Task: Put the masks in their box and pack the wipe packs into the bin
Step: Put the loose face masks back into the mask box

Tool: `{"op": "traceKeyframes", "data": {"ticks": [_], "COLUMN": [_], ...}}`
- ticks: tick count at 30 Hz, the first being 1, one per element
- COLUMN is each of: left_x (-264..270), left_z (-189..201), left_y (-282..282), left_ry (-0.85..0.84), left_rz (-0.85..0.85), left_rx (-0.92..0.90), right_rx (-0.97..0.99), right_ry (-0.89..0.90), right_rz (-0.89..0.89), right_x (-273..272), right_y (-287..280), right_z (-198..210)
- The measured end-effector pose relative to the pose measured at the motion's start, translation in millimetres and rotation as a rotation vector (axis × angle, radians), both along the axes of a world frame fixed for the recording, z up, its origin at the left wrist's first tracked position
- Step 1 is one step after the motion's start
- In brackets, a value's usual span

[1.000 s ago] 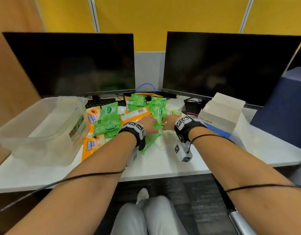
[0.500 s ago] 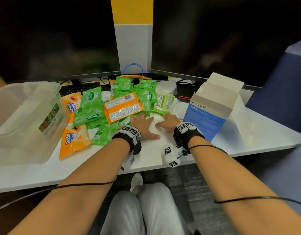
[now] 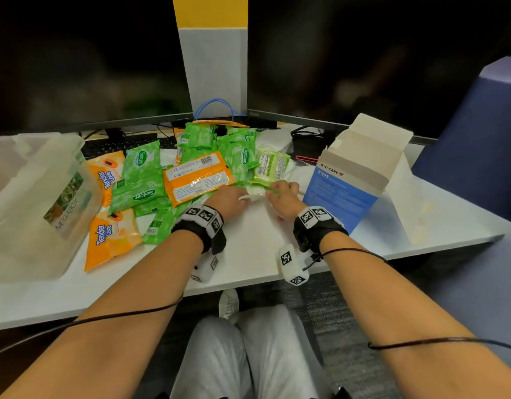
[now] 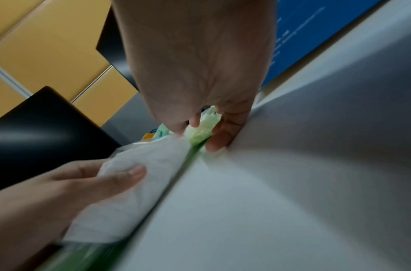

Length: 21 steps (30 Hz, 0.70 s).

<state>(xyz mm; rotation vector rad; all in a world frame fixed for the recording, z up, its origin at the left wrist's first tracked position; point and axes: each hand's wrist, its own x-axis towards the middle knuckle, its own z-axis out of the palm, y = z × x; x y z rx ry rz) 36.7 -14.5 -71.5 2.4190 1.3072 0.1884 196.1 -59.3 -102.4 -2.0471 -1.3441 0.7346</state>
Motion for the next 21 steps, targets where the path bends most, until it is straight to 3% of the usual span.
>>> {"op": "traceKeyframes", "data": {"ticks": [4,9,13,17,19,21], "left_x": [-12.4,-18.9,-21.0,-28.3,-28.9,-27.1], "left_z": [-4.6,-15.4,-17.4,-16.9,-16.9,-15.3], "left_y": [5.8,2.9,3.4,5.4,8.3,8.8], "left_ry": [-0.282,-0.595,-0.817,-1.237,-1.301,-1.291], "left_rz": [0.124,0.235,0.282,0.429,0.549,0.588], "left_rx": [-0.154,-0.322,-0.436,-0.560,-0.580,-0.583], "right_rx": [-0.046,-0.252,-0.285,-0.304,-0.266,-0.159], "right_ry": [-0.090,-0.153,-0.221,-0.345,-0.401,-0.353], "right_rz": [0.032,-0.071,0.008,0.190,0.292,0.281], "right_x": [2.1,1.2,1.0,-1.9,-3.8,-3.7], "right_y": [-4.0,3.4,5.4,2.8,1.3,-0.8], "right_z": [-6.3,4.8,13.3,20.6,20.1,19.8]}}
